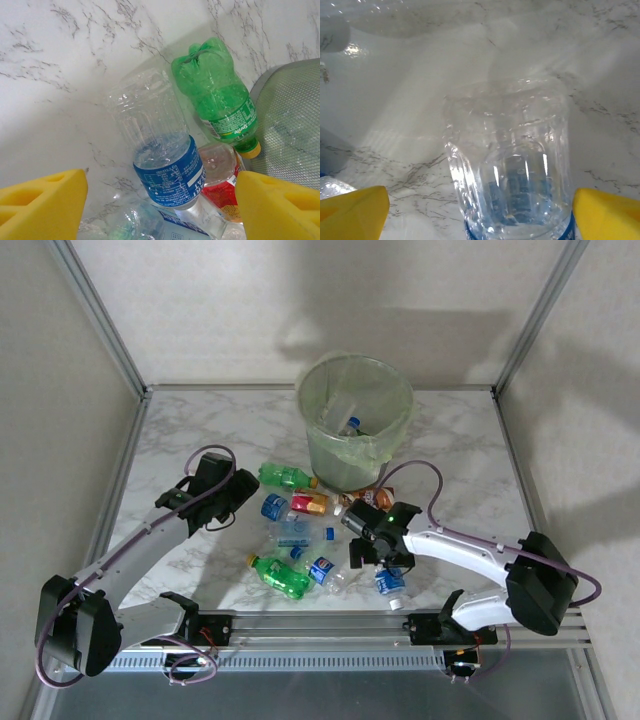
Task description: Put the plastic bottles in the bin
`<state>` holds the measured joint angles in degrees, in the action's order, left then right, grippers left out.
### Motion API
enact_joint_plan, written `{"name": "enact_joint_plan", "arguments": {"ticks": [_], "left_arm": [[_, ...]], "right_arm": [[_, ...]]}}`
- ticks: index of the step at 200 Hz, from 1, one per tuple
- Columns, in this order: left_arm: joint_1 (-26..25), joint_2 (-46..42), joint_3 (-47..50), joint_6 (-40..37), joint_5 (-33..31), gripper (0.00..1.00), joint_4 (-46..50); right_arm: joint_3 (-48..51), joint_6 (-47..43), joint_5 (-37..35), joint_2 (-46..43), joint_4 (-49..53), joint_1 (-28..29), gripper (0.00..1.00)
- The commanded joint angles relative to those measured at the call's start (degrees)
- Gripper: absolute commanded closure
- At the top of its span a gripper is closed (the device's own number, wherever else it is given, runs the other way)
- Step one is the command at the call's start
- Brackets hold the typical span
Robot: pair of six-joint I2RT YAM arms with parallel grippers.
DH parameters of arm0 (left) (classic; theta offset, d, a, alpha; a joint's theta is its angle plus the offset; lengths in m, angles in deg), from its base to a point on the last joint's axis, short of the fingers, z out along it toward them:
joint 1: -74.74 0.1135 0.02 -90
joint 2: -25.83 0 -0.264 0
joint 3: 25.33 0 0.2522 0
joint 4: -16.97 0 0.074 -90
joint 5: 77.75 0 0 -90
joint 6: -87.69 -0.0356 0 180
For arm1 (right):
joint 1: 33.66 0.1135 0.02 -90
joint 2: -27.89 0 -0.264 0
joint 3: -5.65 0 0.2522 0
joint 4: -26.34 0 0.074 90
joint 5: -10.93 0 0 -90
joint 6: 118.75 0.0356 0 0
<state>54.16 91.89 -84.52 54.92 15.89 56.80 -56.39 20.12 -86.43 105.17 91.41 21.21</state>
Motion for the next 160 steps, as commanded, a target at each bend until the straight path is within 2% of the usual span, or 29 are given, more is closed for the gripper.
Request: {"name": "enact_joint_plan", "arguments": {"ticks": [1,24,92,123,160], "left_arm": [[-0.28,0.29,-1.24,-0.28,-0.66,0.23,0.48],[-0.25,0.68,-1.34,-0.28,-0.32,0.23,0.12],[-0.18,1.36,-2.03,-0.45,-0.15,0.23,0.20],[-0.17,1.94,-2.94,-0.92,-0.39,0.23,0.74],[0.04,2.41,-4.20,-1.75,-0.48,0.22,1.35]], "right_arm": [[3.01,0.50,1.04,-0.25,-1.13,-0.54,0.08],[5.03,1.40,0.43,-0.24,-2.74,-1.35,0.12],[8.10,2.24,-1.85,-0.49,-5.26,-3.49,0.40],[6.68,3.24,-4.70,-2.22,-2.84,-3.54,0.46],[1.43,4.31,-7.67,-8.89,2.59,-3.41,0.49]]}}
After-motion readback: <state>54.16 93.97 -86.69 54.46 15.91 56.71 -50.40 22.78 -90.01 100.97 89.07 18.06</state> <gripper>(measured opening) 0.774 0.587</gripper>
